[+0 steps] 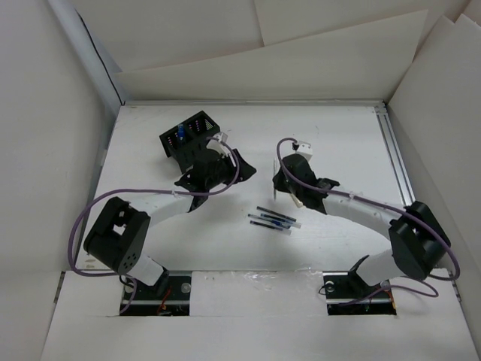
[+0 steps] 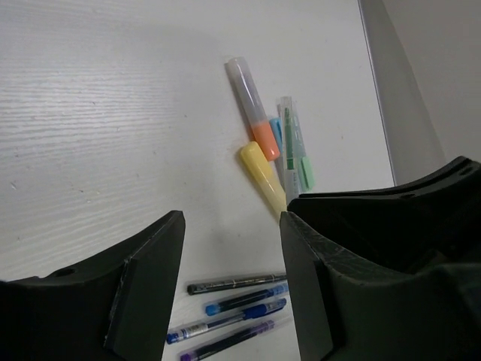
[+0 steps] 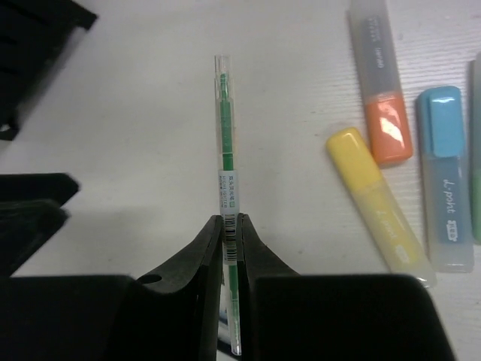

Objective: Sort the stationery into containers
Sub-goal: Pick up the pen from the center of the board, then place the pen in the storage box.

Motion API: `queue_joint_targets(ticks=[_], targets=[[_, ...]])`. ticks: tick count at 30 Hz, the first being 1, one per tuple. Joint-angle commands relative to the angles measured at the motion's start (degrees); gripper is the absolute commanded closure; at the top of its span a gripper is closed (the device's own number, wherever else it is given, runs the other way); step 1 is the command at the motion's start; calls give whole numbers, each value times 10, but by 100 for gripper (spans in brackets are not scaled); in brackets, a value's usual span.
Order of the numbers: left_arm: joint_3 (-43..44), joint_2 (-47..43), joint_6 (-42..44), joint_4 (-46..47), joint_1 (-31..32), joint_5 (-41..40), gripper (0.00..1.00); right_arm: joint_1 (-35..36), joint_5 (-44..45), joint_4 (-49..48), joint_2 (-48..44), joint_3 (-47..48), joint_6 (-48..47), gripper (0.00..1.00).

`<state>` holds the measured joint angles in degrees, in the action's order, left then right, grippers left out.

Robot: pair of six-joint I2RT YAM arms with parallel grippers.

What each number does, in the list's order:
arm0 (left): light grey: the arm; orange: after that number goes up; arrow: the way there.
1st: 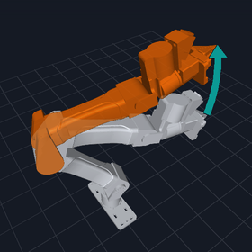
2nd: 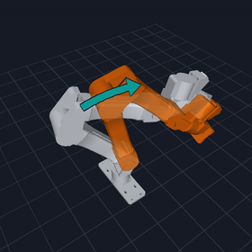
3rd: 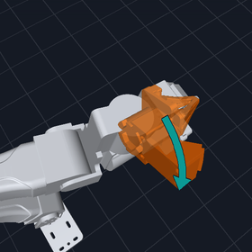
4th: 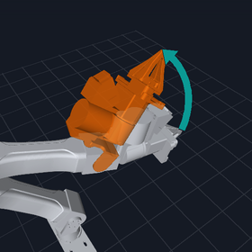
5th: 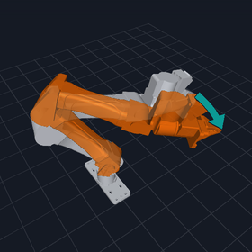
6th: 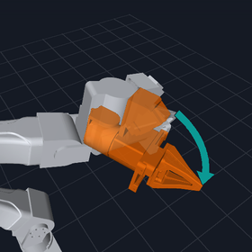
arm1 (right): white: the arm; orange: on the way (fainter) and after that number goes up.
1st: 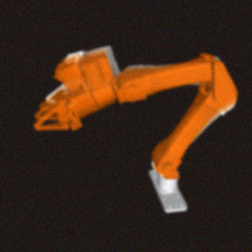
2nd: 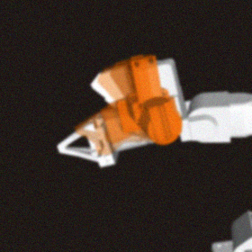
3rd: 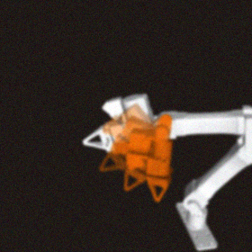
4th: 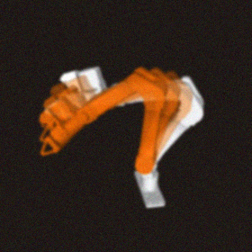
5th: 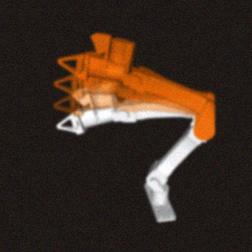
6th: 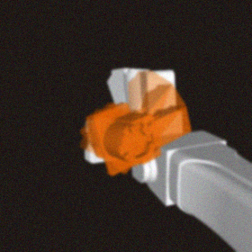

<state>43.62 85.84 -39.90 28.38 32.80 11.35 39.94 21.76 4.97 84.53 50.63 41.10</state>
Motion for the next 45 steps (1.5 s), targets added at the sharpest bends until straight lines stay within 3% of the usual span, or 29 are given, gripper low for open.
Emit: queue_joint_targets(ticks=[1,9,21,27,41,45], targets=[[29,-26,7,-10,0,43,50,6,-61,-58,-45,-20,-31,100],[42,-26,19,-11,0,70,48,11,-182,-102,-82,-41,-55,100],[42,9,7,15,0,77,52,11,-223,-118,-82,-53,-55,100],[62,36,1,22,0,83,60,11,-233,-124,-82,-53,-55,100],[68,49,-11,35,0,89,97,11,-239,-129,-76,-58,-55,100],[62,49,-18,35,0,89,100,11,-239,-129,-82,-63,-55,100]])
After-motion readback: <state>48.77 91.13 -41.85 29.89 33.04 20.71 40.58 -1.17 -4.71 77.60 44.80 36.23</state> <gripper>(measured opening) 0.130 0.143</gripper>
